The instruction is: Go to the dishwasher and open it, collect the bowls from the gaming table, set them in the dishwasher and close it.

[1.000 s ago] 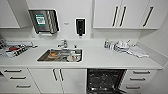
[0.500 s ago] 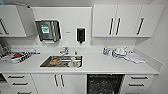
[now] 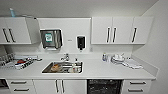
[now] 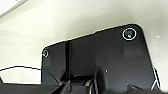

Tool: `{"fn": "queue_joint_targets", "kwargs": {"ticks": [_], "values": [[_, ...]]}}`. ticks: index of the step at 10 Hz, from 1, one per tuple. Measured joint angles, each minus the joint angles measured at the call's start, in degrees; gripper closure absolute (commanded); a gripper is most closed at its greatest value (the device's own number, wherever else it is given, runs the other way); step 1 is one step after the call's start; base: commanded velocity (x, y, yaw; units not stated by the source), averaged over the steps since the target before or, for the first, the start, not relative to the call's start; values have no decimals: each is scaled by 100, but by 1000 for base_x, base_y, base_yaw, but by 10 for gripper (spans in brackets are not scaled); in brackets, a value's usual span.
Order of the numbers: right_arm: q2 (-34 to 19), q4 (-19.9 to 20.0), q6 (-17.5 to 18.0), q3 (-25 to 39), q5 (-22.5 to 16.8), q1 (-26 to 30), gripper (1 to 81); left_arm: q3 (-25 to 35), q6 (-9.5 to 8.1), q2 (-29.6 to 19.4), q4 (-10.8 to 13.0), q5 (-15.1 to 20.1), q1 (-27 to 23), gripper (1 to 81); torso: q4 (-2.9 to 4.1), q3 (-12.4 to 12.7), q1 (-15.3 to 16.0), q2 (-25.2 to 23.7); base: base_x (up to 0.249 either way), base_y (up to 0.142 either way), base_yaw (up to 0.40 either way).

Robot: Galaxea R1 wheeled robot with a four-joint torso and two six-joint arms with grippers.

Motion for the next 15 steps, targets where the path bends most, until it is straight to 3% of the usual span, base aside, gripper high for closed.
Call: {"fn": "queue_joint_targets", "kwargs": {"ticks": [8, 11, 15], "values": [[168, -2, 0, -297, -20, 2, 10, -265, 0, 212, -1, 2, 1, 10, 0, 81, -1018, 1578, 0, 0, 0], [297, -2, 0, -521, -16, 30, 10, -678, 0, 435, -1, 2, 1, 10, 0, 100, -1409, 2197, 0, 0, 0], [317, -13, 0, -560, -7, 82, 10, -708, -2, 451, 0, -5, -55, 10, 0, 225, -1565, 2802, 0, 0, 0]]}}
